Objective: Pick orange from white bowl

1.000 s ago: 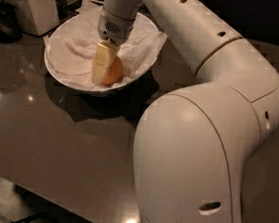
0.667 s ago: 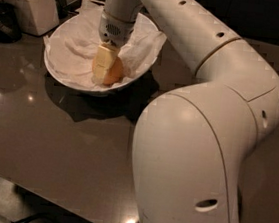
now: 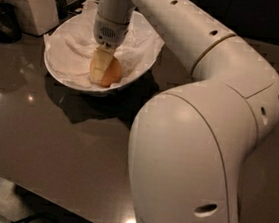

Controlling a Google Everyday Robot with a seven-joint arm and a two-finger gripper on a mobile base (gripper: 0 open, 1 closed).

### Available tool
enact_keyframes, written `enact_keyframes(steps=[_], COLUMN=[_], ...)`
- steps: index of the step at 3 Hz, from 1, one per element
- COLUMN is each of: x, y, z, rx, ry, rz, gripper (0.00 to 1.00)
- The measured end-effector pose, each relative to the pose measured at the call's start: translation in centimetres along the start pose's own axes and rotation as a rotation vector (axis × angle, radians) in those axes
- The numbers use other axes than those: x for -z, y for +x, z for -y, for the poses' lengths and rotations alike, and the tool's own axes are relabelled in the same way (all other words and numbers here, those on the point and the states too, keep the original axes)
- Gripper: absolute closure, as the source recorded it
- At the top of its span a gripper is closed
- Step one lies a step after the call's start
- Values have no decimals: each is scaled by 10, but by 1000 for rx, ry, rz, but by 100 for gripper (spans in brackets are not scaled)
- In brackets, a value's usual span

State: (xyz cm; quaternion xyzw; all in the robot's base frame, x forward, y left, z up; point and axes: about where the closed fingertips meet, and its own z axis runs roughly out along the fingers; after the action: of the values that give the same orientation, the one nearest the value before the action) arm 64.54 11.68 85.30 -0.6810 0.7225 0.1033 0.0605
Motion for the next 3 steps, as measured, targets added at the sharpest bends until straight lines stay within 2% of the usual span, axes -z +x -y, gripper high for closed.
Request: enact_keyframes(steps=[1, 2, 3], x=[-3, 22, 59], y=[-5, -9, -17], z=[4, -2, -16], rx=[1, 43, 101], ry=[13, 29, 74], rz=[13, 95, 149], gripper=[89, 100, 100])
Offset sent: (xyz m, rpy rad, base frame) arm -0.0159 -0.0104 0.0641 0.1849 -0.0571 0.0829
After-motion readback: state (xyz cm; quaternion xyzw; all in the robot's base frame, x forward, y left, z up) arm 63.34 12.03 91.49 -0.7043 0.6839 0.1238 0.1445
